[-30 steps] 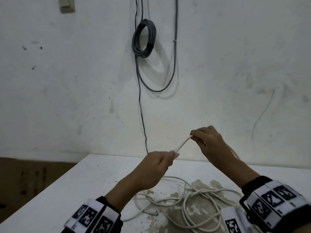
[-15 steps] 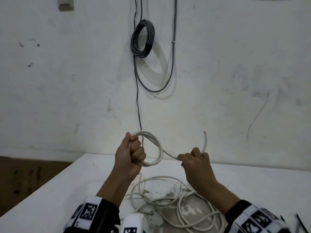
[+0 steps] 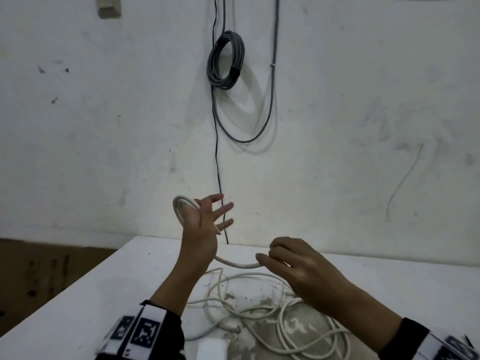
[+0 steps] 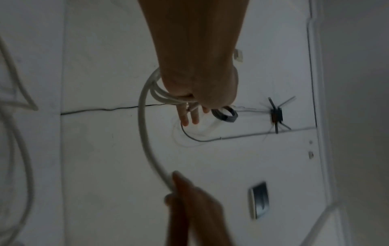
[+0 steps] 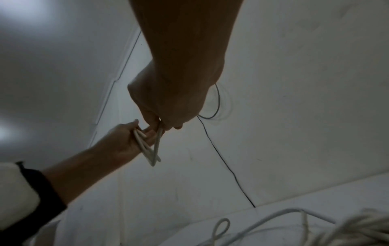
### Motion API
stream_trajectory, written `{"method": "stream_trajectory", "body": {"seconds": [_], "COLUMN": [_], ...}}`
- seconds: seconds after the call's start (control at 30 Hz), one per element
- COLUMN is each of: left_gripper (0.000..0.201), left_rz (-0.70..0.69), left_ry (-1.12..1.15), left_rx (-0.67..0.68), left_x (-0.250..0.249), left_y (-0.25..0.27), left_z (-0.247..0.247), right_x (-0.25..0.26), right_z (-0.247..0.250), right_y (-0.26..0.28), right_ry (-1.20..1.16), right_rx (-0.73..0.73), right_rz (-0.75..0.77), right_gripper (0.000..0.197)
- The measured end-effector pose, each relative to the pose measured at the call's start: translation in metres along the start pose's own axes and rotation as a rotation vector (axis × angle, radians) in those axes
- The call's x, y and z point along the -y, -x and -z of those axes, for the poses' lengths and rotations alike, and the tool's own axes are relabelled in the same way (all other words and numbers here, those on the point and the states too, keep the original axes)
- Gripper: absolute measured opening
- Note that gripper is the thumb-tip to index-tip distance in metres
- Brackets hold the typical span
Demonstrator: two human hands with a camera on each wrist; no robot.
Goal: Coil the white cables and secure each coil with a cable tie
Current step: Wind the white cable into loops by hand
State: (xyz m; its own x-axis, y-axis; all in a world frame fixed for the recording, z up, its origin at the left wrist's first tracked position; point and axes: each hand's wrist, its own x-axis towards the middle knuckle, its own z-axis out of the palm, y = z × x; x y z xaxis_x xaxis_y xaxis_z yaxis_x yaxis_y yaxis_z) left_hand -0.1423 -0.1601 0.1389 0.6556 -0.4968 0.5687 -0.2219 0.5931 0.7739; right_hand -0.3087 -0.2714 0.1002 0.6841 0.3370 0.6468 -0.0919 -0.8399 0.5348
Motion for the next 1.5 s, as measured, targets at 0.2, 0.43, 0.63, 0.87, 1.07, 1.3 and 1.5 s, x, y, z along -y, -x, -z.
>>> {"method": "stream_trajectory", "body": {"seconds": [0.2, 0.43, 0.63, 0.87, 1.07, 1.3, 1.5], "left_gripper": [0.008, 0.048, 0.042, 0.033, 0.043, 0.052, 0.036], "left_rz": [0.002, 0.073, 0.493, 0.945, 0.636, 0.573, 0.683], "left_ry": [-0.441, -0.58, -0.059, 0.799, 0.188, 0.167, 0.315], "left_rx": [0.255, 0.555, 0.755, 0.985, 0.554, 0.405, 0.324], "left_x": [0.01, 0.0, -0.01, 0.008, 0.009, 0.016, 0.018], "left_y": [0.018, 0.035, 0.032, 0.025, 0.035, 0.064, 0.069], "left_z": [-0.006, -0.015, -0.013, -0.011, -0.039, -0.072, -0.078], "right_x": [-0.016, -0.015, -0.013, -0.001, -0.014, -0.006, 0.004], "right_z": [0.013, 0.022, 0.021, 0.027, 0.027, 0.027, 0.045], "right_y": [-0.017, -0.02, -0.017, -0.016, 0.008, 0.04, 0.05], "right_ry": [0.087, -0.13, -0.537, -0.572, -0.444, -0.423, -0.599], "right_rx": [-0.118, -0.128, -0.067, -0.085, -0.221, -0.208, -0.192], "right_rz": [0.029, 0.009, -0.18, -0.371, -0.656, -0.899, -0.969], "right_gripper": [0.022, 0.015, 0.028, 0.029, 0.027, 0.02, 0.017]}}
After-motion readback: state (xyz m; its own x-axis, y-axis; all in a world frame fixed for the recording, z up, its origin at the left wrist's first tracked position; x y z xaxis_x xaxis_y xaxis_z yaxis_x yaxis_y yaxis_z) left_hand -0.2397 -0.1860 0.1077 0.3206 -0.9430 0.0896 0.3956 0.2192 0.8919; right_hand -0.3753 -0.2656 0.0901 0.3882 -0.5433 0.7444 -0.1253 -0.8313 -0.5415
